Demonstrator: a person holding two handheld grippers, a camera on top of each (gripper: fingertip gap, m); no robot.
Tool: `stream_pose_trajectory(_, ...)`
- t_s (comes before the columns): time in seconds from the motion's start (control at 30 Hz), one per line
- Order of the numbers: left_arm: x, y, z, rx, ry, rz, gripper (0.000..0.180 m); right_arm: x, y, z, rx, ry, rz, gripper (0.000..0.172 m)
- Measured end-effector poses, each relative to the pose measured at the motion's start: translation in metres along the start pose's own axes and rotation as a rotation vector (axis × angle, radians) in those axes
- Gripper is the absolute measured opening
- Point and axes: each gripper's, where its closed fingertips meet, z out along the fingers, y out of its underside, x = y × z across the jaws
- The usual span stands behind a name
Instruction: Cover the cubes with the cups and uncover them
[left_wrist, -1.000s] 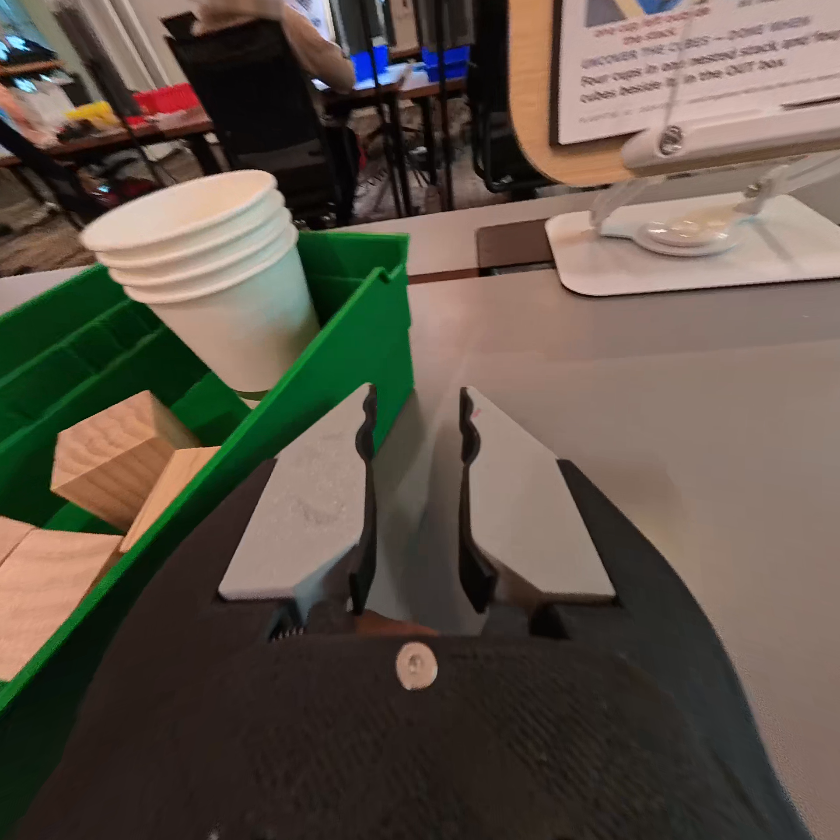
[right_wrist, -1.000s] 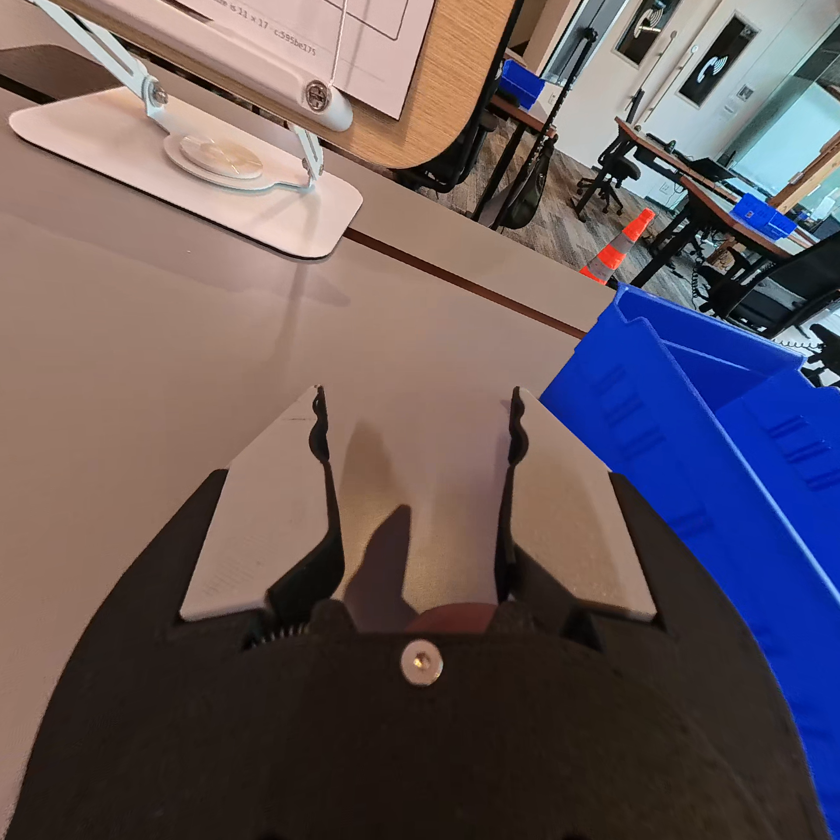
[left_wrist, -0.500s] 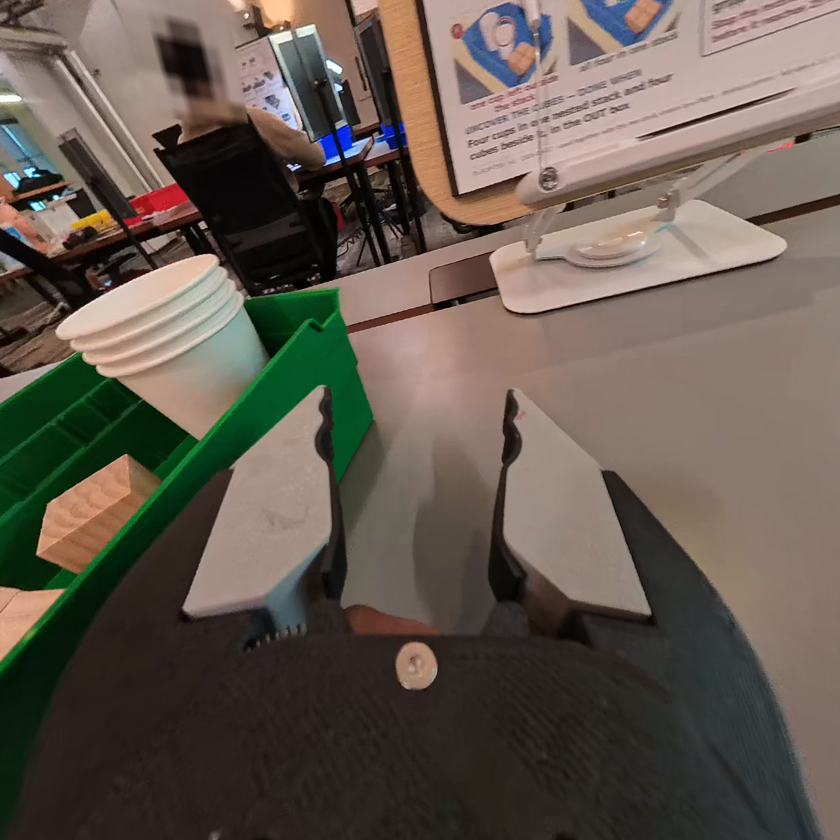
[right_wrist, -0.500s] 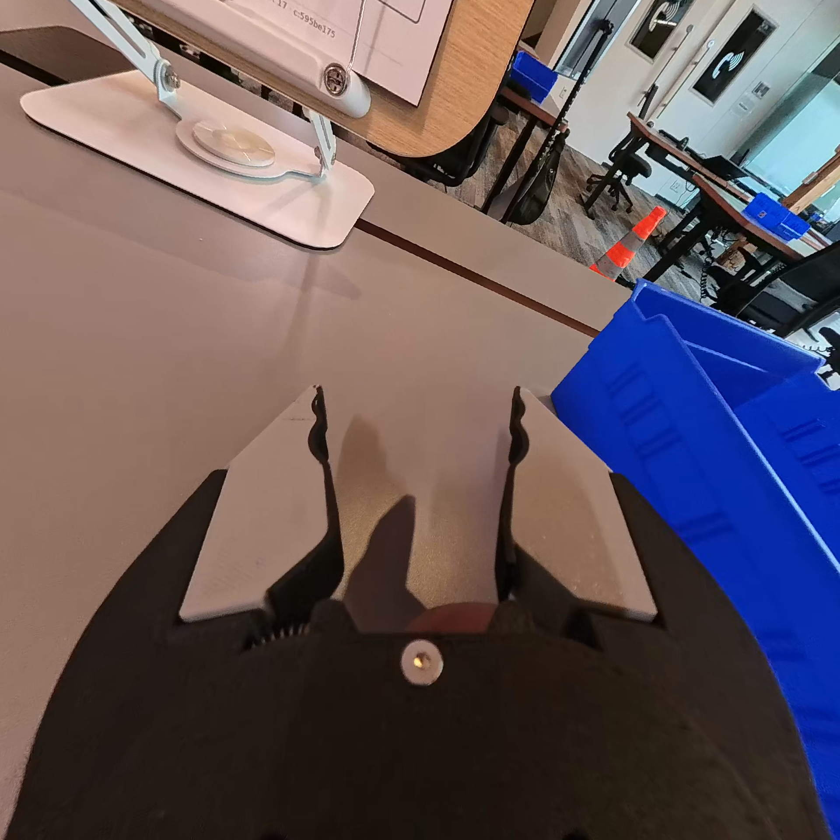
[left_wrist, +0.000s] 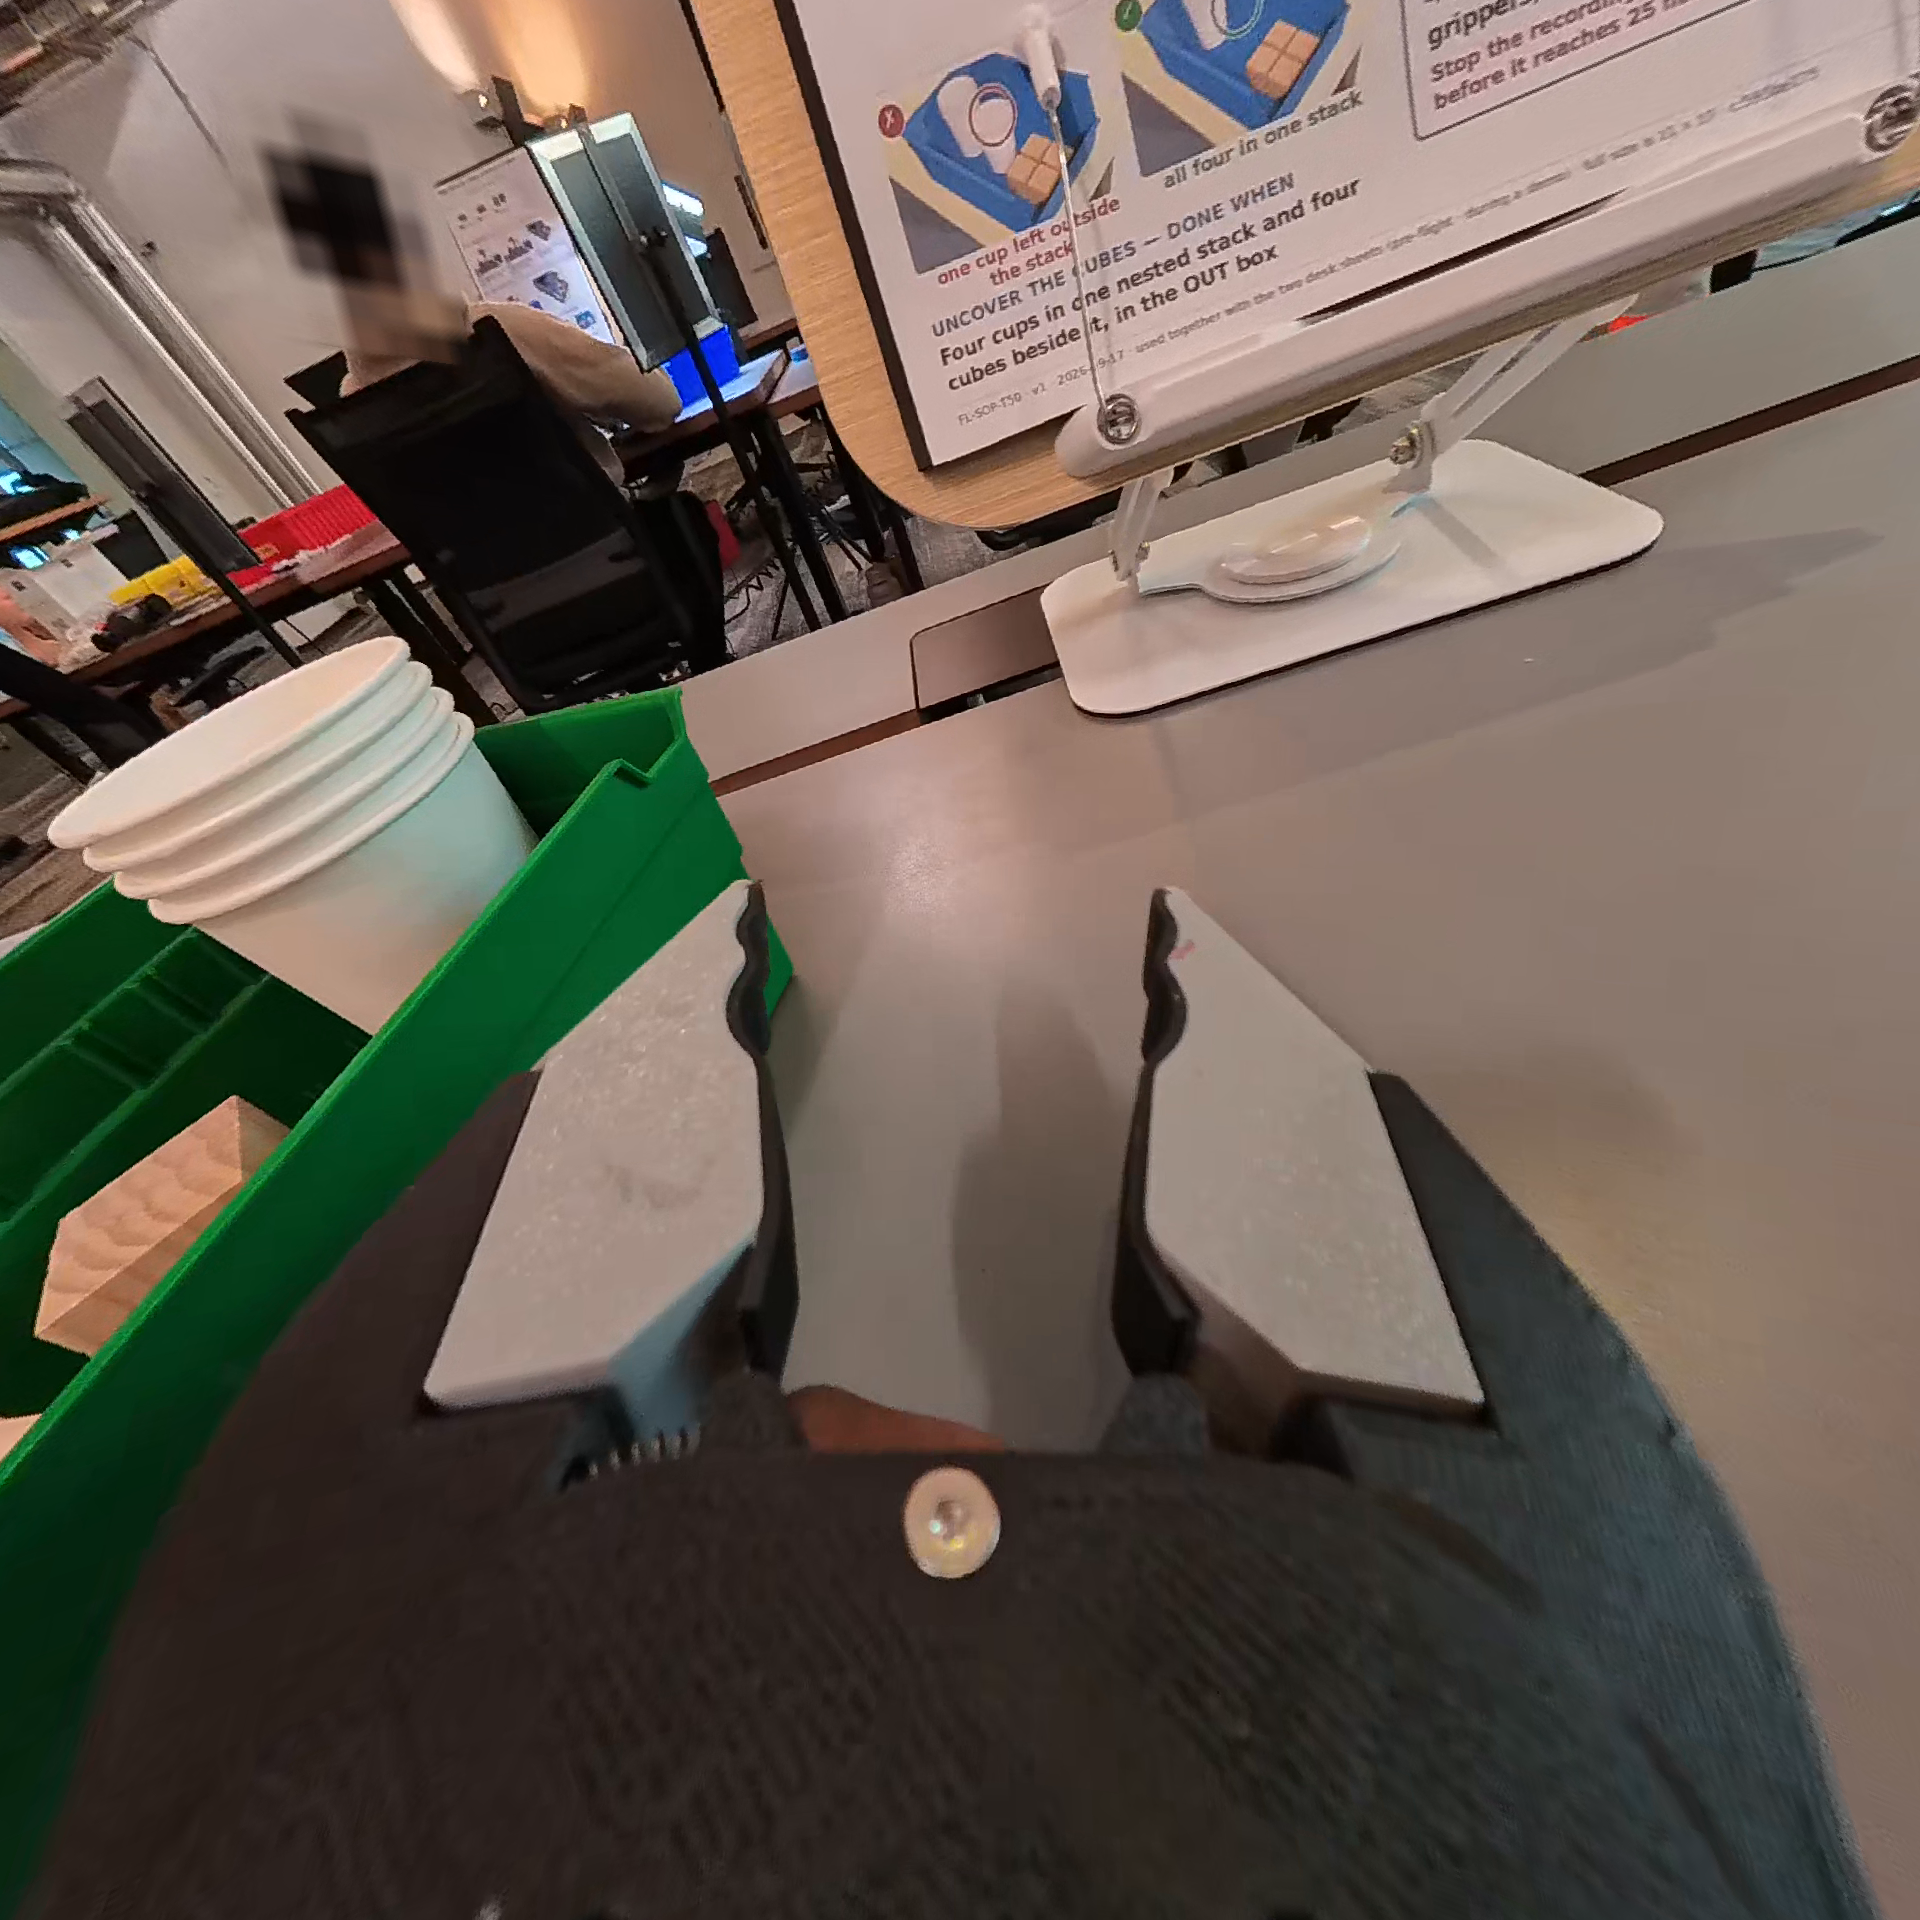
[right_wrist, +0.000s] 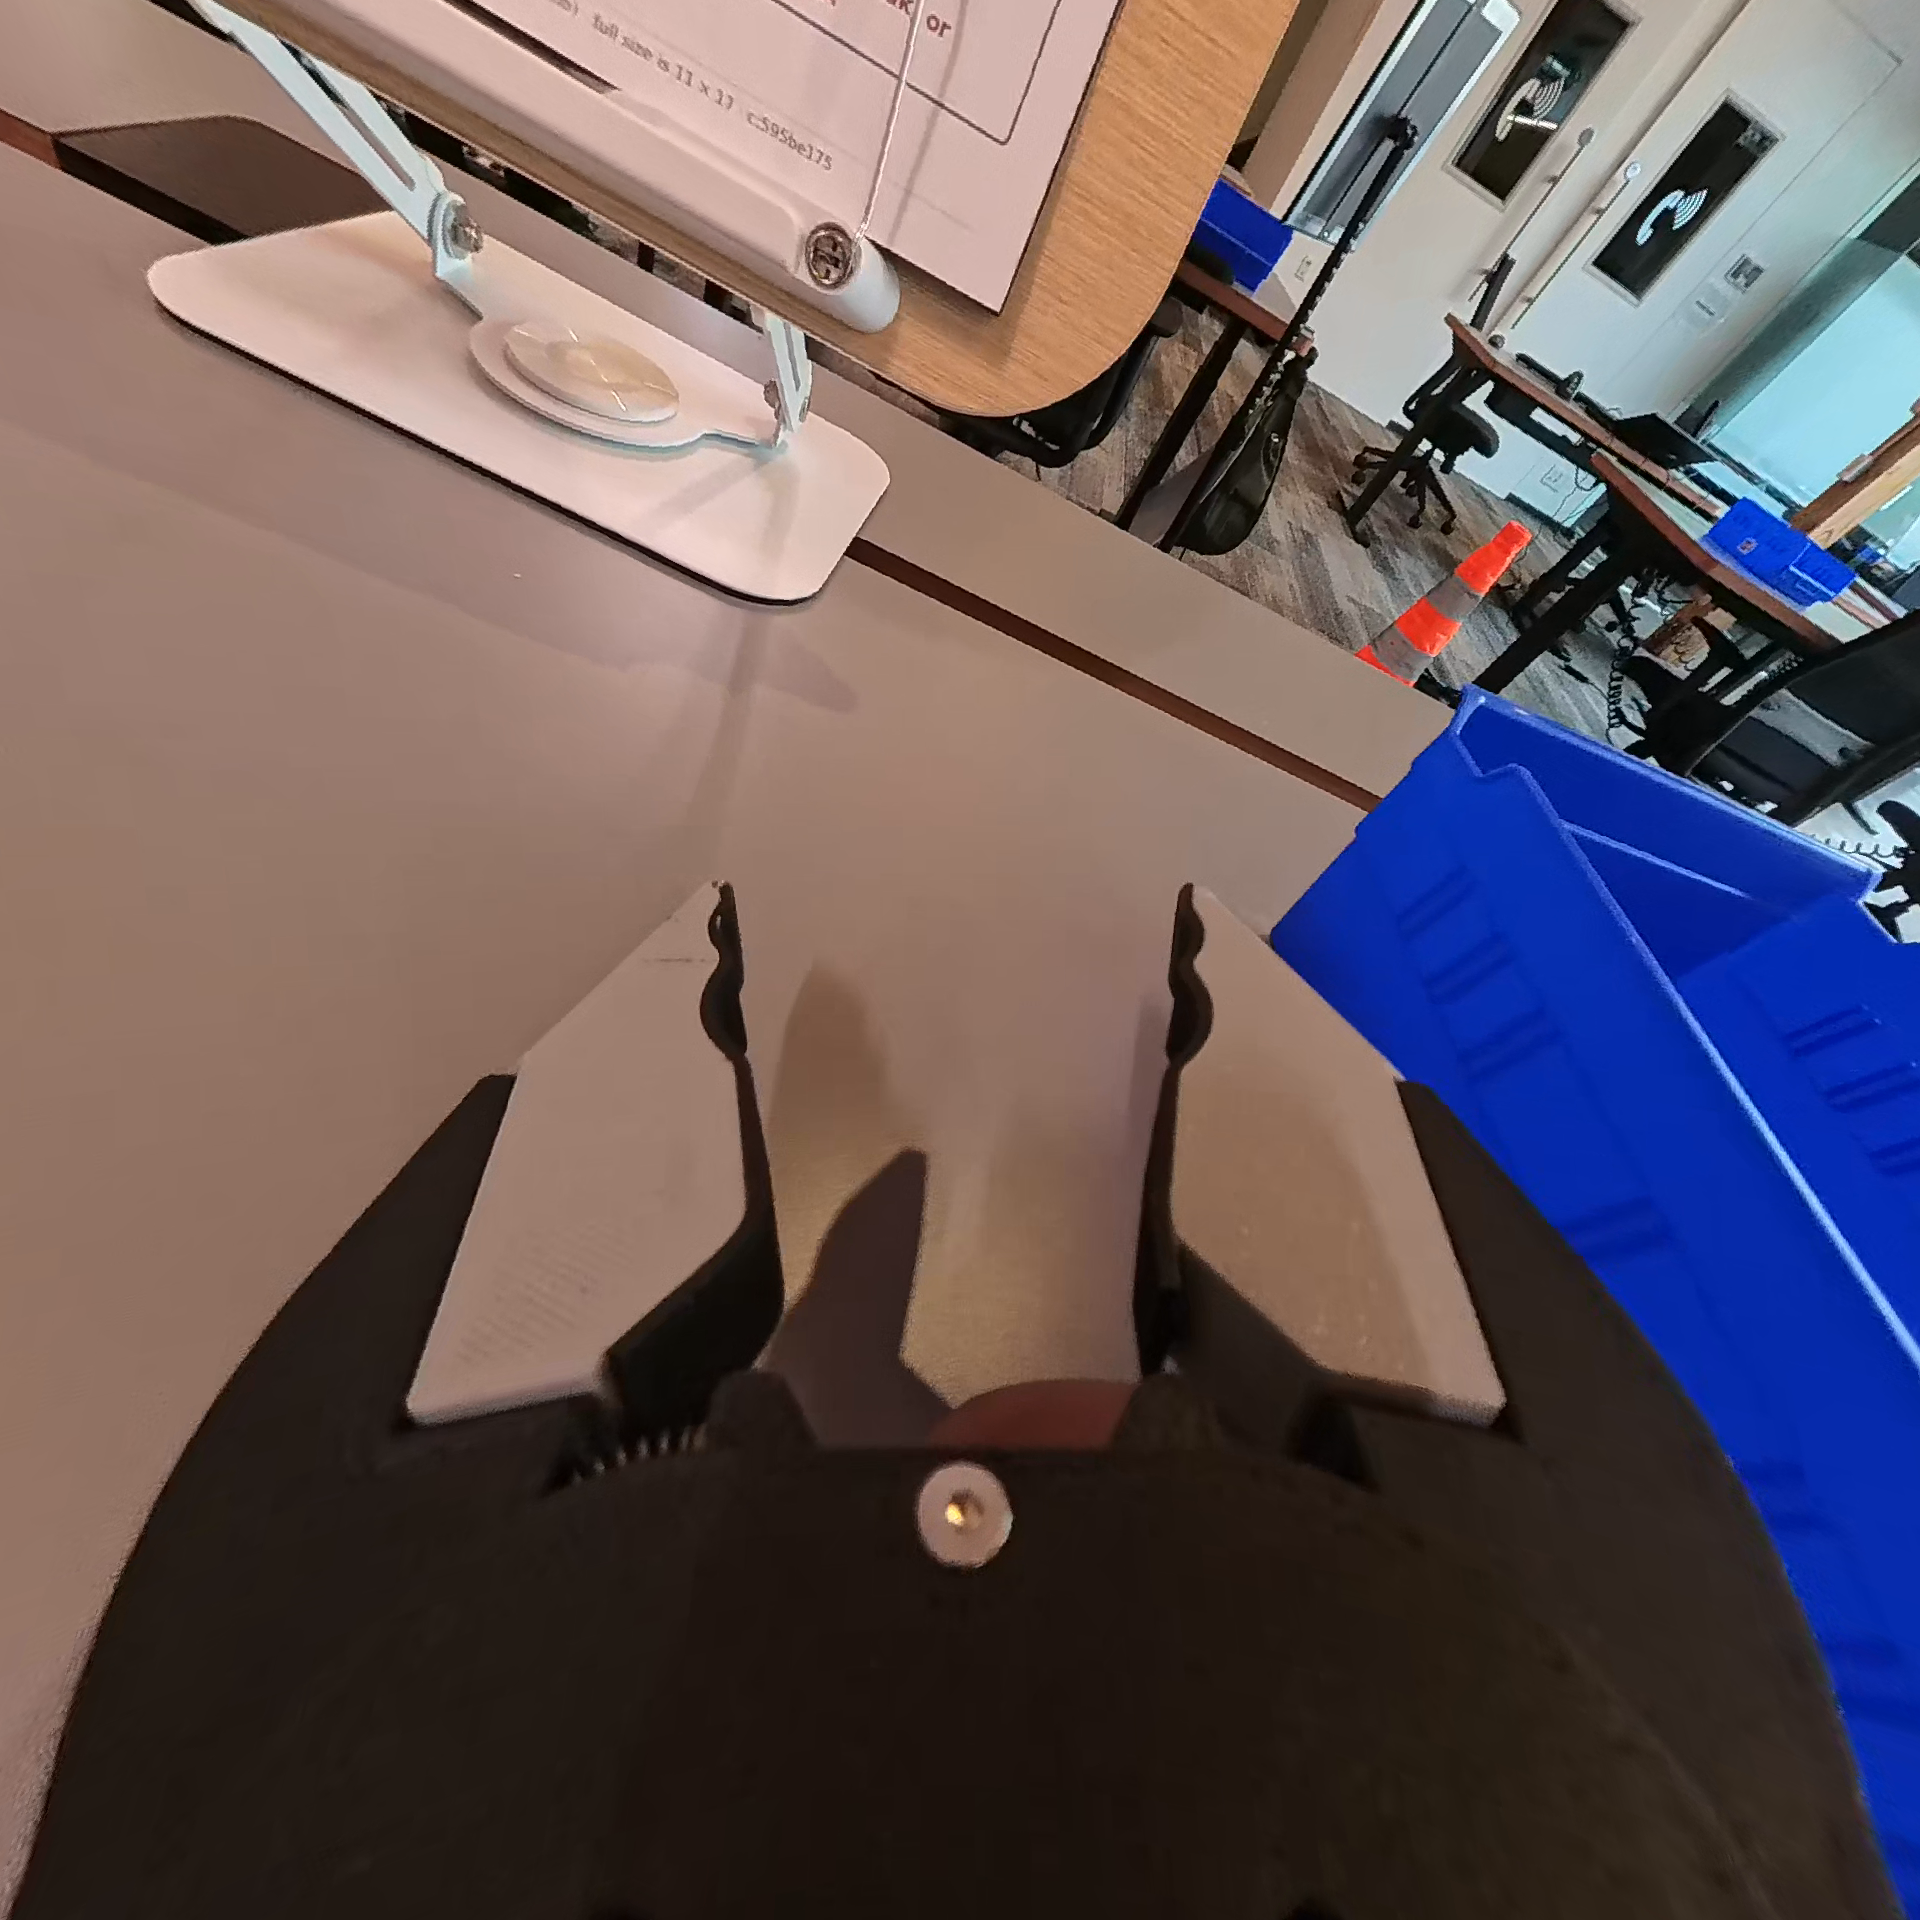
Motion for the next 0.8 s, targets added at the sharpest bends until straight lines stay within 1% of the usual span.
stream_pose_trajectory(0.13,-0.009,-0.001,-0.002,0.01,-0.043,-0.018,0.067,0.0,-0.003,-0.002,0.011,-0.003,0.0,0.081)
stream_pose_trajectory(0.23,-0.019,-0.007,-0.005,0.046,-0.076,-0.067,0.077,-0.001,-0.003,-0.002,0.014,-0.003,-0.002,0.082)
stream_pose_trajectory(0.37,-0.022,-0.012,-0.009,0.065,-0.066,-0.115,0.078,0.001,-0.002,0.0,0.014,0.007,-0.011,0.081)
stream_pose_trajectory(0.53,-0.014,-0.008,-0.006,0.045,-0.049,-0.086,0.078,0.001,-0.001,0.001,0.011,0.004,-0.004,0.082)
stream_pose_trajectory(0.8,-0.007,-0.01,-0.008,0.048,-0.034,-0.051,0.077,-0.003,-0.003,-0.001,0.021,-0.002,-0.022,0.082)
